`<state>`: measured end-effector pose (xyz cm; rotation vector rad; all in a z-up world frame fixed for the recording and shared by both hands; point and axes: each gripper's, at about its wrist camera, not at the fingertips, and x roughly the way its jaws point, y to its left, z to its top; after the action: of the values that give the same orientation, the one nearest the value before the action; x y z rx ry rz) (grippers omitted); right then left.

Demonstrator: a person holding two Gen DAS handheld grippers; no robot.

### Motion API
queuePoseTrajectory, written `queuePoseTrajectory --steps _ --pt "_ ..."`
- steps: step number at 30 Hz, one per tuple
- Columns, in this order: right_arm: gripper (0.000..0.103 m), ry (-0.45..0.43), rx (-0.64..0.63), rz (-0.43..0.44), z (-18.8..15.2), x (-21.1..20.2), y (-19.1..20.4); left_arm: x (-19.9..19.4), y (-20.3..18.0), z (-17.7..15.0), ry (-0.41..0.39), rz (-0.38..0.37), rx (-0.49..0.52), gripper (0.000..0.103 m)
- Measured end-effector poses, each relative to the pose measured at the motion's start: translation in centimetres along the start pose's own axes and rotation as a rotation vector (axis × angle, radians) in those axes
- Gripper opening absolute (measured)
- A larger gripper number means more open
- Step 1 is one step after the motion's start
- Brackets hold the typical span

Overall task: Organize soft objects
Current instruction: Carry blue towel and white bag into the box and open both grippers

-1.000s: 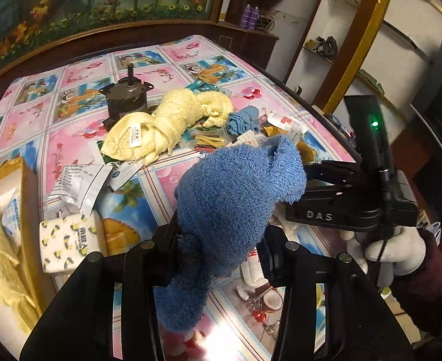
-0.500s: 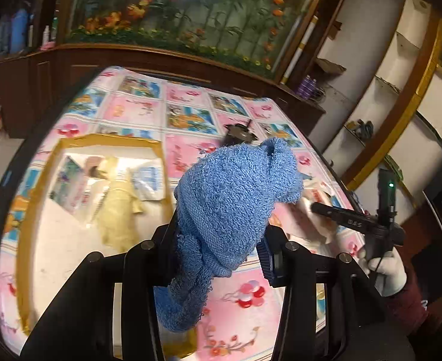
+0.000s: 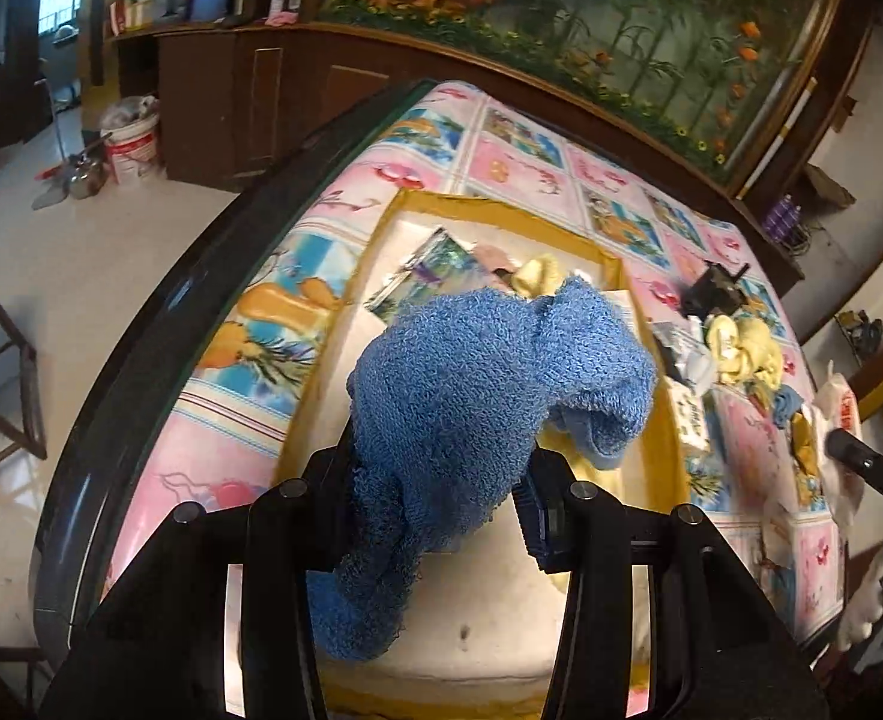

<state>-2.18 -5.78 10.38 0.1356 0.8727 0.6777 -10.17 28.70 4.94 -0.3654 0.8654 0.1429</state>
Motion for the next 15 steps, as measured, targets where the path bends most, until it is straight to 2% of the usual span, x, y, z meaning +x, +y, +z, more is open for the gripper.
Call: queuePoseTrajectory --steps 2,5,9,11,13,15 --pt "0.032 0.033 -0.014 0.048 0.3 1.7 2.0 1.6 0.7 0.2 0.046 0.049 -0.017 0.044" --pt "0.032 0.085 -0.046 0.106 0.5 4.2 5.2 2.8 1.4 0.0 0.099 0.030 -0.036 0.048" --pt "0.032 0.152 -0.110 0.147 0.5 7.7 9.3 2.0 2.3 0.2 0.092 -0.051 -0.096 0.059" --pt "0.032 0.184 -0.139 0.160 0.3 9.3 11.1 1.4 2.9 0.5 0.085 -0.090 -0.141 0.059" --pt "0.032 0.212 -0.157 0.175 -0.1 10.3 12.1 0.5 3.0 0.9 0.058 -0.090 -0.164 0.059" --pt "0.032 0.228 -0.175 0.183 -0.5 11.0 12.7 -1.4 2.8 1.3 -0.009 -0.082 -0.163 0.059"
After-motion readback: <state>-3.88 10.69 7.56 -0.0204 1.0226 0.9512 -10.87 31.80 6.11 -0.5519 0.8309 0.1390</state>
